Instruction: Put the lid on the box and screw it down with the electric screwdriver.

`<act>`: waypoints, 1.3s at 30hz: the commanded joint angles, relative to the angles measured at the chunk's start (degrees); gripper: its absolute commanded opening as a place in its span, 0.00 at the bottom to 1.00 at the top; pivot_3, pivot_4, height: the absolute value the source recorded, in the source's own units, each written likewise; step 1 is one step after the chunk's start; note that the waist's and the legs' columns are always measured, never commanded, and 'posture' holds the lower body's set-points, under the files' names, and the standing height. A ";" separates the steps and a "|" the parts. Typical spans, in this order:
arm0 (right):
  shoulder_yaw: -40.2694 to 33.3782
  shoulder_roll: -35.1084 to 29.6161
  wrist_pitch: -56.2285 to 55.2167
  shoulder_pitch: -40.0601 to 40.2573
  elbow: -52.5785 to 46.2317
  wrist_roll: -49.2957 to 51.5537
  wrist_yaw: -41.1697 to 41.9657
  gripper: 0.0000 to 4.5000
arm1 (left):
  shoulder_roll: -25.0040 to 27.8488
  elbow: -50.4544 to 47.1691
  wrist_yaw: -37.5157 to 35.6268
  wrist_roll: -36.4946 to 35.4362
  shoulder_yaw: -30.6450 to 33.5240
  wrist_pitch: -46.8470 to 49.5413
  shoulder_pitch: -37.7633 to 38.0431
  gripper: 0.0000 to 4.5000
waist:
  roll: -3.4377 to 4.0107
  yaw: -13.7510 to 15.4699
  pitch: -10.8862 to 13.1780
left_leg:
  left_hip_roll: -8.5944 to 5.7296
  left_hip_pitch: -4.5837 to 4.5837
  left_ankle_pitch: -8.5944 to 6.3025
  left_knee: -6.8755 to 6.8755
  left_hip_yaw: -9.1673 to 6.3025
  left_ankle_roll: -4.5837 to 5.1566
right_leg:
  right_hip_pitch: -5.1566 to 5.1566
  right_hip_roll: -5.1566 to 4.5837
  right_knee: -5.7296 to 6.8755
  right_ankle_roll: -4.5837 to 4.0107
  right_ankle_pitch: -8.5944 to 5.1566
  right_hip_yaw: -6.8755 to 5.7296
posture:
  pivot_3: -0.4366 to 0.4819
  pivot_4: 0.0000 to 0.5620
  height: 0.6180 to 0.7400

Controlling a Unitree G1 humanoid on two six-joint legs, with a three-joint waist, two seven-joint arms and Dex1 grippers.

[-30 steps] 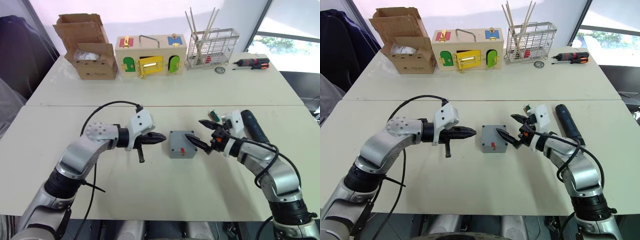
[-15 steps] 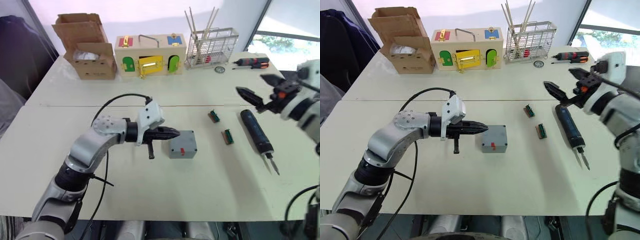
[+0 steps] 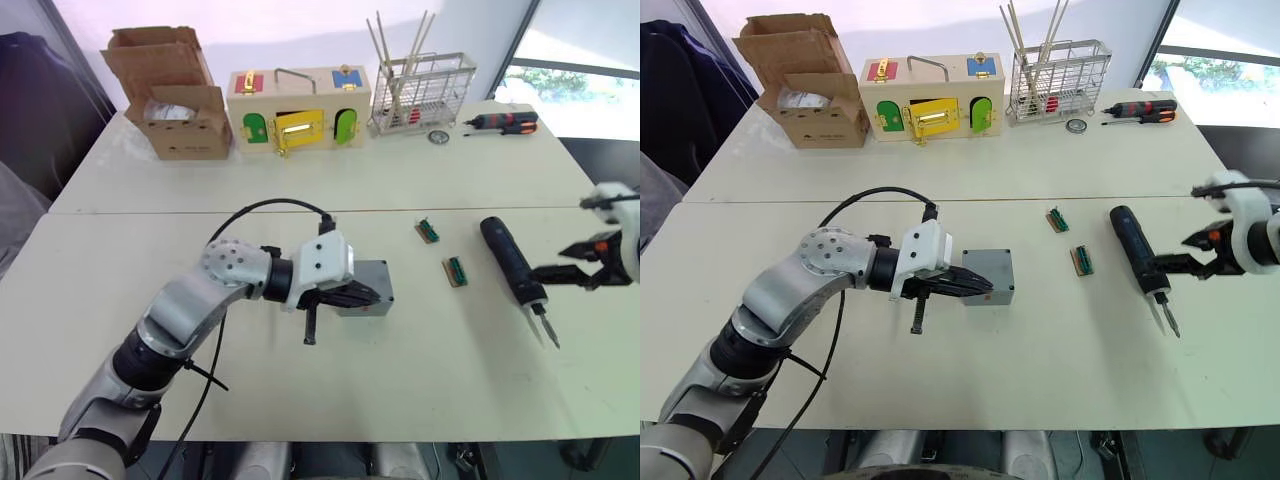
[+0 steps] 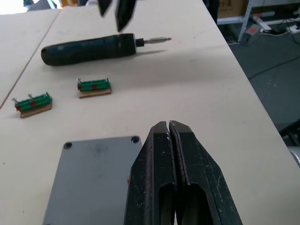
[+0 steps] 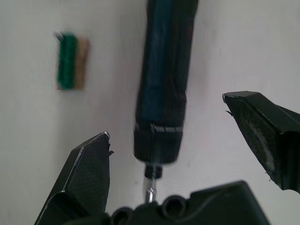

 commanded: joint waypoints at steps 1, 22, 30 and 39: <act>3.46 3.04 -2.07 -7.16 7.01 -5.65 2.66 0.99 | -0.95 -2.23 2.56 0.53 -0.07 0.09 1.24 0.00 | 0.02 -0.60 0.02 | 0.01 0.00 0.01 -0.01 -0.01 -0.01 | 0.00 0.01 0.00 0.00 0.00 -0.01 | 0.48 0.27 0.92; 19.44 19.17 -1.44 -27.38 36.47 -26.85 17.49 0.99 | -2.59 -1.39 8.96 3.67 -1.14 -0.31 4.92 0.00 | -0.02 -0.47 0.09 | -0.06 -0.09 0.25 -0.02 -0.07 -0.45 | -0.10 0.00 0.03 0.00 0.00 -0.01 | 0.48 0.27 0.92; 18.52 22.55 -3.94 -27.17 41.57 -30.25 16.79 0.83 | -3.23 -0.38 9.10 4.20 -0.90 -0.56 4.78 0.00 | -0.12 -0.54 0.05 | -0.05 -0.03 0.26 -0.01 -0.10 -0.46 | -0.03 0.01 0.03 0.00 0.00 -0.02 | 0.48 0.27 0.92; 18.91 23.03 -6.08 -26.40 44.77 -34.23 20.77 0.42 | -3.58 0.30 9.17 5.06 -1.04 -1.06 5.00 0.00 | -0.16 -0.42 0.05 | -0.04 -0.03 0.26 -0.03 -0.14 -0.48 | -0.03 0.04 0.03 0.00 0.00 -0.07 | 0.48 0.27 0.92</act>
